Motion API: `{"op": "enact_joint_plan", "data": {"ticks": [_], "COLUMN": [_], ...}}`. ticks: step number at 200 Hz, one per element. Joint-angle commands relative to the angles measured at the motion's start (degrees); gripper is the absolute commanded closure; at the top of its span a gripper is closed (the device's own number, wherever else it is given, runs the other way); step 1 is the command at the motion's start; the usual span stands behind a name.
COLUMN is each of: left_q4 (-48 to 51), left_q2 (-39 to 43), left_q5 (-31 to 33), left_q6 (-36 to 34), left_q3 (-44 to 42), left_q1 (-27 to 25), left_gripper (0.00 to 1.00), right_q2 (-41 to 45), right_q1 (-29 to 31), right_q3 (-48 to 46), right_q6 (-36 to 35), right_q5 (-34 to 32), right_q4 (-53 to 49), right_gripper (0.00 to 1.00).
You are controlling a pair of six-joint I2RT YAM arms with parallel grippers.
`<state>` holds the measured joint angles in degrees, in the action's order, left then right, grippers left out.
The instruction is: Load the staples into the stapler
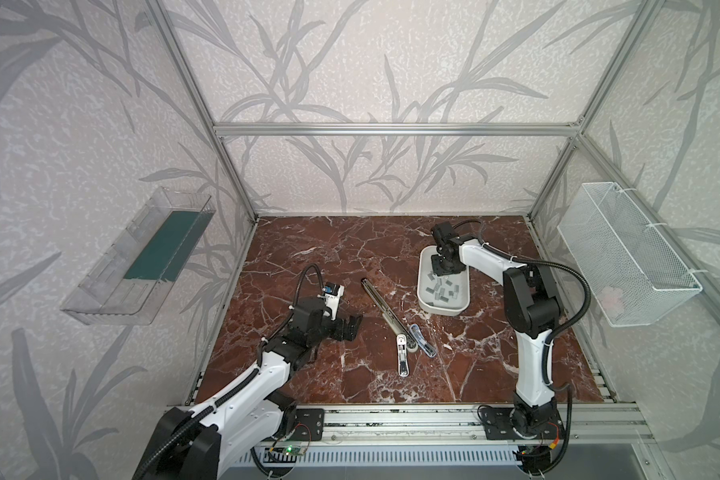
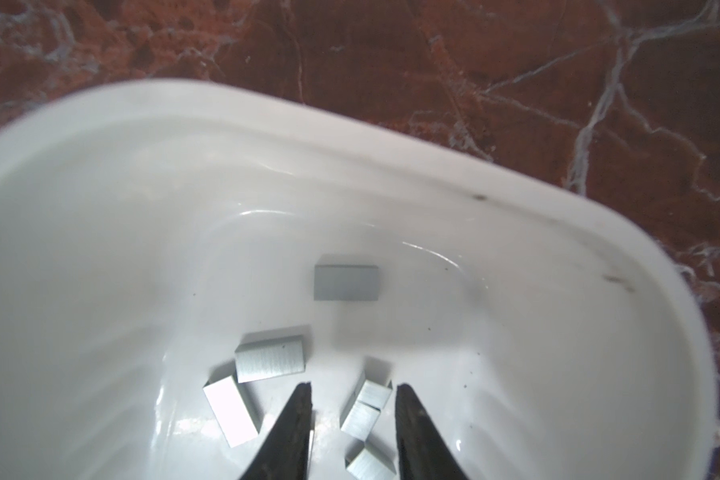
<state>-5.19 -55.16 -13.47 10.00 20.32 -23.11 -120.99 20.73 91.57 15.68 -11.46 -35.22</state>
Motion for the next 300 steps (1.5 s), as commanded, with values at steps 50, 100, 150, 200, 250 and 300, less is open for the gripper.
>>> {"op": "enact_joint_plan", "data": {"ticks": [50, 100, 150, 200, 250, 300], "left_q4": [-0.7, -1.1, -1.1, -1.1, -1.1, -1.1], "left_q2": [3.1, 5.6, 5.2, 4.9, 4.9, 4.6], "left_q5": [-0.3, -0.1, -0.4, -0.4, -0.8, -1.1], "left_q6": [-0.8, -0.9, -0.9, -1.0, -1.1, -1.2], "left_q3": [0.1, -0.9, -0.8, -0.6, -0.6, -0.5], "left_q1": [0.3, 0.4, 0.4, 0.4, 0.3, 0.3], "left_gripper": [0.01, 0.01, 0.01, 0.01, 0.01, 0.01], "right_q2": [-3.8, -6.7, -8.0, -8.6, -6.6, -3.8], "right_q1": [-2.3, -3.2, -3.2, -2.1, -1.4, -1.4], "right_q3": [5.8, 7.8, 8.9, 8.8, 5.1, 1.3], "right_q6": [14.5, 19.2, 20.0, 19.8, 20.2, 19.8], "right_q5": [4.0, 1.2, 0.6, 0.1, -1.7, -2.7], "right_q4": [1.9, 0.9, 2.0, 0.6, 0.5, 0.6], "right_gripper": [0.53, 0.49, 0.49, 0.49, 0.5, 0.53]}}
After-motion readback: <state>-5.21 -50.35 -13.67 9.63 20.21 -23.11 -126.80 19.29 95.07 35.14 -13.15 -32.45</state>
